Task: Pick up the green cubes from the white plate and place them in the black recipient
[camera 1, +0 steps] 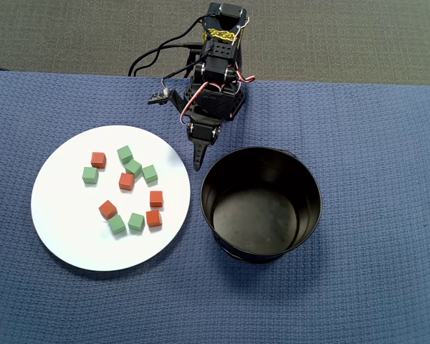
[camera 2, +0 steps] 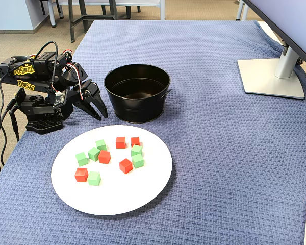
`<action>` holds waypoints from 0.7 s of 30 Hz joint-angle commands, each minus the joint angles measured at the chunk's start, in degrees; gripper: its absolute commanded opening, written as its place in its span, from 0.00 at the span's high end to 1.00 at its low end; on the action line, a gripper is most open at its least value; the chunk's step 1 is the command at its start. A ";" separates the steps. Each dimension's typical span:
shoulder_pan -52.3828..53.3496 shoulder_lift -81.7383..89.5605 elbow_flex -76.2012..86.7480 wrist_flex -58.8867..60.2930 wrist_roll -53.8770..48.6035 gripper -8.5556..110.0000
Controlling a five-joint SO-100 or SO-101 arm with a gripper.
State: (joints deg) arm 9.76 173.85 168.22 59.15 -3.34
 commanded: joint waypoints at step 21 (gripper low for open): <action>-1.32 -8.61 -25.49 20.39 -24.87 0.93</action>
State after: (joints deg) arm 4.22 166.29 152.49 72.16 -19.78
